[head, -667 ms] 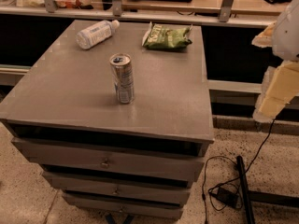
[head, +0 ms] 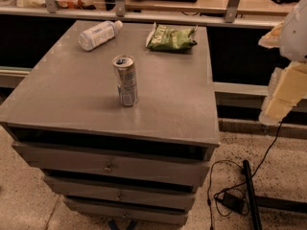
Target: Knock redbull can over
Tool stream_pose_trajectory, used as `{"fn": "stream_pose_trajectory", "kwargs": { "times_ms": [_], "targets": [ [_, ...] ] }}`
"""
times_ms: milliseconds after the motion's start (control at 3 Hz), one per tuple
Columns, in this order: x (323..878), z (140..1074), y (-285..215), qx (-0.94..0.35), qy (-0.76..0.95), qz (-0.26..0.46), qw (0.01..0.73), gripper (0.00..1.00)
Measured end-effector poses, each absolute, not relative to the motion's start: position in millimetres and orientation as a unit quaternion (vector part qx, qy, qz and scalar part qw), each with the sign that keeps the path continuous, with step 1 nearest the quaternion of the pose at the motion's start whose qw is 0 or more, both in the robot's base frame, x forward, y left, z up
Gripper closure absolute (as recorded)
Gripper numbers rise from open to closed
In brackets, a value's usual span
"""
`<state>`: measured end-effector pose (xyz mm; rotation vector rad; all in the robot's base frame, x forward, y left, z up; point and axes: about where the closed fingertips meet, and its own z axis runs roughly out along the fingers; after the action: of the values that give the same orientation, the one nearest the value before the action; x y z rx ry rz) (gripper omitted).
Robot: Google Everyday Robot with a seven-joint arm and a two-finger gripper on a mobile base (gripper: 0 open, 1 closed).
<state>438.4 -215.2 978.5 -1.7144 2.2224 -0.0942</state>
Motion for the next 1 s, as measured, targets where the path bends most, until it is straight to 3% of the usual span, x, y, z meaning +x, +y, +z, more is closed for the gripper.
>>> {"fn": "stream_pose_trajectory", "kwargs": {
  "times_ms": [333, 667, 1000],
  "targets": [
    [440.4, 977.9, -206.8, -0.597, 0.778, -0.009, 0.195, 0.00],
    [450.4, 959.6, -193.7, -0.576, 0.768, 0.052, 0.275, 0.00],
    [475.0, 951.1, -141.5, -0.553, 0.726, 0.138, 0.386, 0.00]
  ]
}}
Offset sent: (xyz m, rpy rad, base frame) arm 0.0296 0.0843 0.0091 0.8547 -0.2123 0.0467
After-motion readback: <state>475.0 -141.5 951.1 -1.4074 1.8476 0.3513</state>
